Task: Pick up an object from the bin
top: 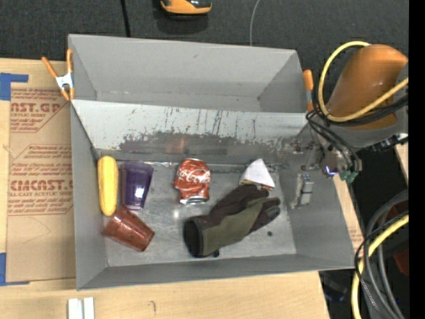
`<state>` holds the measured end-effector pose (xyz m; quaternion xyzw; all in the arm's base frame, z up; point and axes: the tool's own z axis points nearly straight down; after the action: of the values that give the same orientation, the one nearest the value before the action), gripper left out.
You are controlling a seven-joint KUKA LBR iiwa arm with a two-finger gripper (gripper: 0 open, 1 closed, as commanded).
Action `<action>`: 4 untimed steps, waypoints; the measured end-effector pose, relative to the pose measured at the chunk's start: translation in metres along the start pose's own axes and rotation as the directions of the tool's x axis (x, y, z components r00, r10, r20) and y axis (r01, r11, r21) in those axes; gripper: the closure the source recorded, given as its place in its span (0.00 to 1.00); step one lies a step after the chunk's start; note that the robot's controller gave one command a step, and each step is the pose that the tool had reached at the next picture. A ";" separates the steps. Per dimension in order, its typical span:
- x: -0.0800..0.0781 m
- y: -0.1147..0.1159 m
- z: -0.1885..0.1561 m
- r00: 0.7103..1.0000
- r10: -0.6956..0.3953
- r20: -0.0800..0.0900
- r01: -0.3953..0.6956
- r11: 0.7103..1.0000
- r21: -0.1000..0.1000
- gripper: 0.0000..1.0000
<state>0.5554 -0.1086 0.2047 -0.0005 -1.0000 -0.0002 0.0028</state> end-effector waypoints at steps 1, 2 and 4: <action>-0.002 0.001 -0.005 1.000 -0.002 0.008 0.002 1.000 0.001 0.00; -0.003 0.034 0.071 0.996 -0.084 0.012 0.084 0.996 0.002 0.00; -0.002 0.072 0.065 0.987 -0.162 0.008 0.162 0.987 0.000 0.00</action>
Offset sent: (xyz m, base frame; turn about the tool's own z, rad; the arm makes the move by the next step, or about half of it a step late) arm 0.0024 0.0625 -0.1347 -0.1549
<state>0.5575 -0.0370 0.1392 0.0807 -0.9967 -0.0005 -0.0014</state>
